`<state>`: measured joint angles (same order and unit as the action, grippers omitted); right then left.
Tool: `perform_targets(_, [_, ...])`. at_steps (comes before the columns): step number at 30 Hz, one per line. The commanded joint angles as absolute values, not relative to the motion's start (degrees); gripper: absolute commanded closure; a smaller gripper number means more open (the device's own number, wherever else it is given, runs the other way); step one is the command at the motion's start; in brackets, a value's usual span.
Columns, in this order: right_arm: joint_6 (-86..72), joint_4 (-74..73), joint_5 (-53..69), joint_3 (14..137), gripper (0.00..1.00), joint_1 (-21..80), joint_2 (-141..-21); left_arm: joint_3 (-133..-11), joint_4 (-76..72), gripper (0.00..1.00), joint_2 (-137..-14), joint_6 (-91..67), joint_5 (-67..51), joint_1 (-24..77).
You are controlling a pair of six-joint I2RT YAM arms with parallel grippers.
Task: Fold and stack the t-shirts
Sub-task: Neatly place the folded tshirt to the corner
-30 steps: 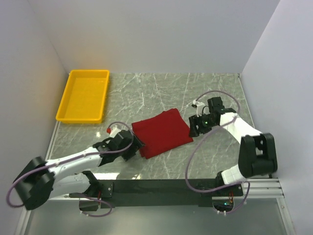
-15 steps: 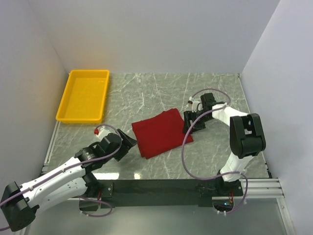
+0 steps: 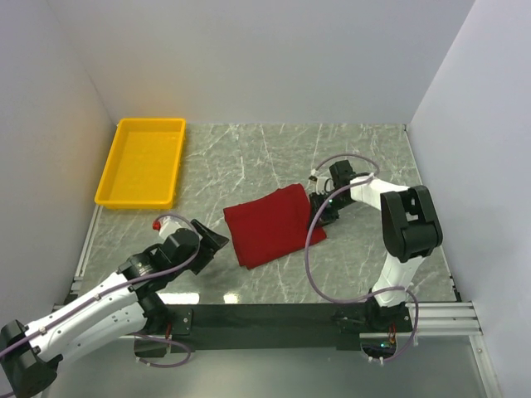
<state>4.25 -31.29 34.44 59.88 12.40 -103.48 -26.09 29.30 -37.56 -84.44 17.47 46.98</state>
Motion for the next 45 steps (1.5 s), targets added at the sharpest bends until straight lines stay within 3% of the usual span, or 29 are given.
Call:
perform_targets(1, [4.83,-34.19,34.01,61.78,0.86,11.87,-105.91,-28.30,32.08,0.19,-36.13,-86.22,19.42,47.20])
perform_targets(2, [4.83,-34.36,34.10,62.31,0.96,11.43,-105.47,-28.47,32.78,0.19,-35.86,-86.31,19.51,47.28])
perform_targets(3, [4.92,-34.45,34.54,63.27,1.00,10.73,-105.21,-28.74,33.13,0.19,-35.51,-86.22,19.69,47.29])
perform_targets(10, [3.70,-33.93,35.52,72.58,1.00,0.27,-103.89,-29.18,36.65,0.19,-32.35,-87.10,20.39,47.28])
perform_targets(21, [2.55,-35.16,23.84,95.16,1.00,-17.56,-116.18,-28.04,37.62,0.19,-30.41,-88.15,20.30,47.28])
perform_targets(33, [5.00,-39.02,14.24,108.36,1.00,-23.73,-125.95,-27.51,34.37,0.18,-33.13,-87.10,18.99,47.20])
perform_targets(34, [6.05,-39.28,13.89,108.54,0.95,-23.64,-126.21,-27.60,34.19,0.18,-33.48,-87.01,18.90,47.20])
perform_targets(35, [6.76,-40.68,13.19,108.81,0.80,-23.56,-126.04,-28.03,34.10,0.18,-33.75,-86.75,18.72,47.20])
perform_targets(40, [12.20,-38.59,7.83,101.97,0.32,-22.85,-120.17,-29.09,33.75,0.18,-35.33,-85.34,18.54,47.28])
perform_targets(41, [13.09,-37.63,7.04,100.74,0.26,-22.76,-118.93,-29.27,33.75,0.18,-35.51,-85.08,18.54,47.29])
perform_targets(45, [16.60,-34.46,3.26,94.41,0.25,-22.85,-112.16,-29.88,33.84,0.19,-35.42,-84.55,18.81,47.28])
